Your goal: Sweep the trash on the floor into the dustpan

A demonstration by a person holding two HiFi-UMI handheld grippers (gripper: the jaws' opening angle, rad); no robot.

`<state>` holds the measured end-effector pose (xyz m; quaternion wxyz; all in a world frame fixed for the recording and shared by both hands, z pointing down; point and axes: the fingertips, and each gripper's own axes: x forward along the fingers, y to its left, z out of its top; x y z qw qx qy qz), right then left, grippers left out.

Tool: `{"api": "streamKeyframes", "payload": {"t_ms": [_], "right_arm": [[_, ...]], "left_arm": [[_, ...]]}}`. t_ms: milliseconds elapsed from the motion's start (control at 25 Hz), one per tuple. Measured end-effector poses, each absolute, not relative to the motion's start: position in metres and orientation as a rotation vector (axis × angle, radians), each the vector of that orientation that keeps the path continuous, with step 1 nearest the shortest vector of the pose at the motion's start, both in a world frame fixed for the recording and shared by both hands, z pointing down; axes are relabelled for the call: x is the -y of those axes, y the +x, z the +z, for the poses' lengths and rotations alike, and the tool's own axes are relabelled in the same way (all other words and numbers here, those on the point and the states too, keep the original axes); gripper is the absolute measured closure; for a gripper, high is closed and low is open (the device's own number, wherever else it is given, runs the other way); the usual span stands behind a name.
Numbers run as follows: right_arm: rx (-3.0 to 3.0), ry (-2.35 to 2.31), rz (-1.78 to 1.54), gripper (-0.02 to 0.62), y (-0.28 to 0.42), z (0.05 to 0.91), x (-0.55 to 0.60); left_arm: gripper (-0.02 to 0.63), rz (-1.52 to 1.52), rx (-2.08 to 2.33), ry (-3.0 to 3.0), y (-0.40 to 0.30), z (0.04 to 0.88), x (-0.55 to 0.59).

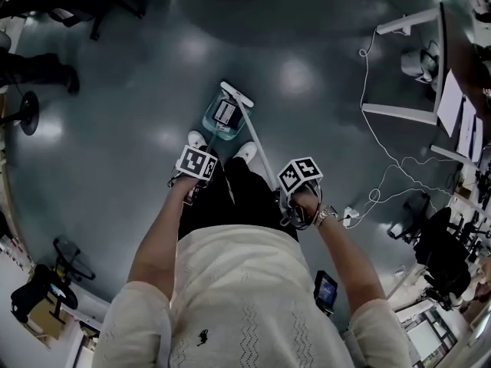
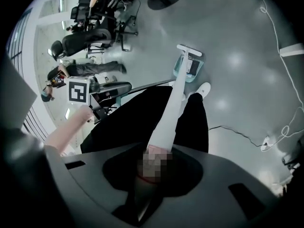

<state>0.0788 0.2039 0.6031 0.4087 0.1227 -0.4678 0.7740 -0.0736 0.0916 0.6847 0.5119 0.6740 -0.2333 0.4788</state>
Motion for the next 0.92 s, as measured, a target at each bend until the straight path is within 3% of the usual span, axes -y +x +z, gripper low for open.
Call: {"api": "streamKeyframes", "payload": {"t_ms": [920], "right_arm": [[1.222,0.440,2.030,0.489,0.0844,0.6028,-0.1986]], "left_arm": [[0.526,1.204,0.568,1.636,-0.0695,0.6861,-0.0979]]}}
